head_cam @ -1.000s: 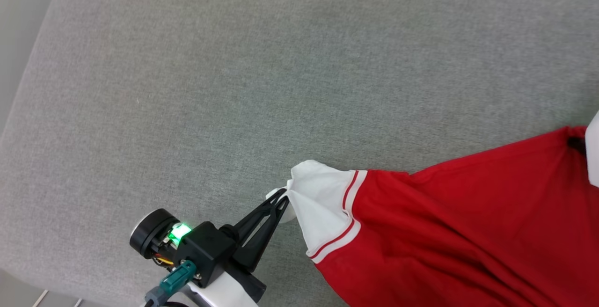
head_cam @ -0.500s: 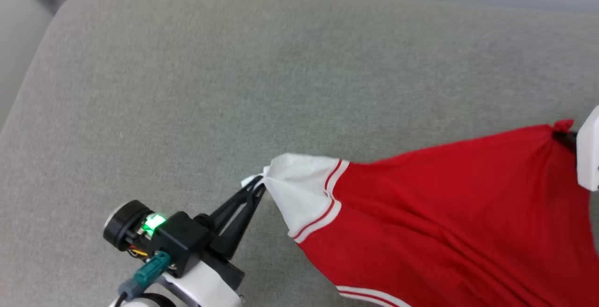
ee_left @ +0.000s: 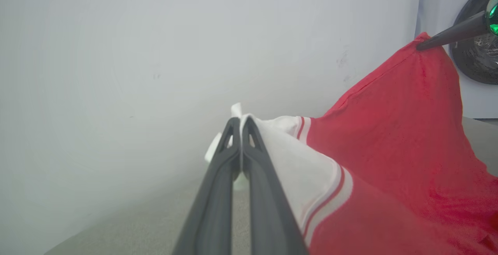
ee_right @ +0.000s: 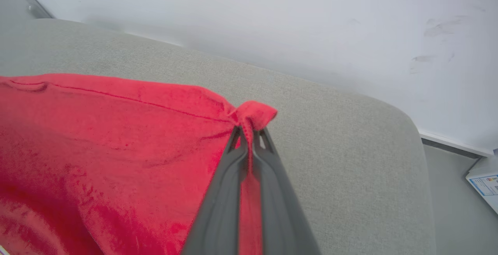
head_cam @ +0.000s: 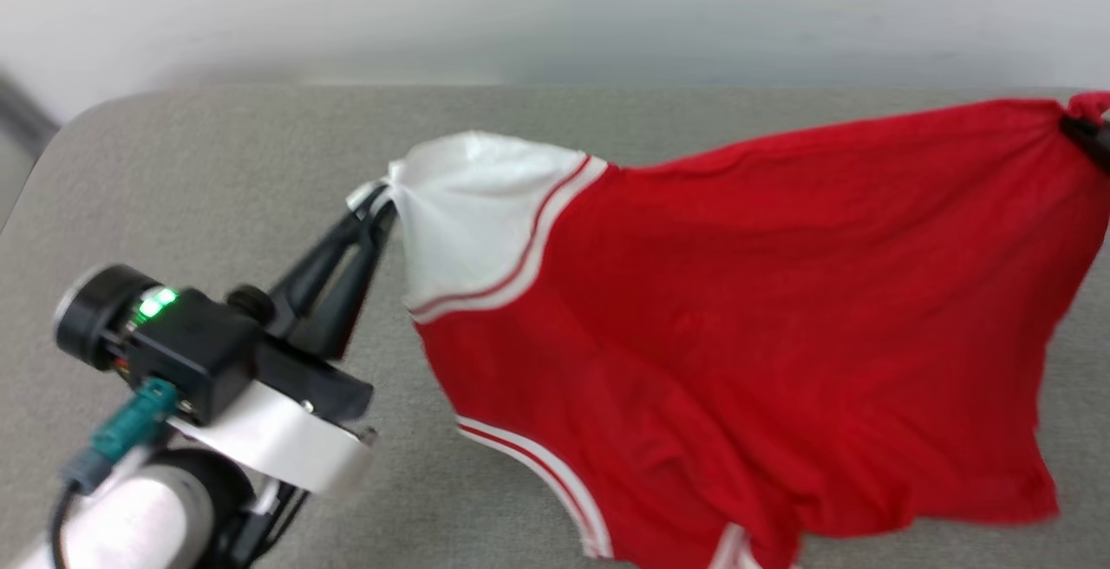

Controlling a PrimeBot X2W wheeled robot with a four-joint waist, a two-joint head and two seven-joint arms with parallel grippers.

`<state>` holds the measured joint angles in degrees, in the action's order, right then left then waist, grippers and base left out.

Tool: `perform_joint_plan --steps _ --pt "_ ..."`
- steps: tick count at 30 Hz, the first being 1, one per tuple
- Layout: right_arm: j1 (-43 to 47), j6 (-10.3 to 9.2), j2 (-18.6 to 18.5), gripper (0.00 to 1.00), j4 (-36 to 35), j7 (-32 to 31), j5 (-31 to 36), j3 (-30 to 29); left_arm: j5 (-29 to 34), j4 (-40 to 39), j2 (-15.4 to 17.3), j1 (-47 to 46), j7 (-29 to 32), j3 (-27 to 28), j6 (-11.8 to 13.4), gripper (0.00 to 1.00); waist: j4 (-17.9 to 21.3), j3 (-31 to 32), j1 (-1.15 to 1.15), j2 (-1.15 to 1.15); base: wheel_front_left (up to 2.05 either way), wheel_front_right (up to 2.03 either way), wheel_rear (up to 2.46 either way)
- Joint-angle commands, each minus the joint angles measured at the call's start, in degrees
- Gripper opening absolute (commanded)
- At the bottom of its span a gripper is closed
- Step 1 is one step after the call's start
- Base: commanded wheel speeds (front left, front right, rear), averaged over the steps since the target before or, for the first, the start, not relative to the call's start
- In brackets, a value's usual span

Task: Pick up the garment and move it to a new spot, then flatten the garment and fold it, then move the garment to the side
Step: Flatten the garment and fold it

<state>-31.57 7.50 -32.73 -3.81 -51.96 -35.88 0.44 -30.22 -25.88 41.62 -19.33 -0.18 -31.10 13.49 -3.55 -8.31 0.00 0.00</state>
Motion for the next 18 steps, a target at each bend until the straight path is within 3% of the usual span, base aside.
perform_joint_plan --steps 1,12,18 --pt "-0.83 -0.02 0.08 0.00 -1.15 0.02 -0.45 -0.37 -0.51 -0.35 0.36 -1.42 -0.07 1.12 0.38 0.00 1.92 1.75 0.00 0.00 0.00 0.00 0.00" --pt "-4.54 -0.02 -0.07 0.00 -10.23 1.42 -1.65 -3.54 -2.58 -2.32 2.54 -9.37 0.62 9.49 2.12 0.00 6.17 3.66 0.00 0.00 0.00 0.00 0.00" --pt "-7.63 -0.02 -1.33 0.00 -11.73 3.64 -2.17 -5.26 -3.89 -2.54 4.13 -15.36 2.59 13.96 2.76 0.00 7.74 2.40 0.00 0.00 0.00 0.00 0.00"
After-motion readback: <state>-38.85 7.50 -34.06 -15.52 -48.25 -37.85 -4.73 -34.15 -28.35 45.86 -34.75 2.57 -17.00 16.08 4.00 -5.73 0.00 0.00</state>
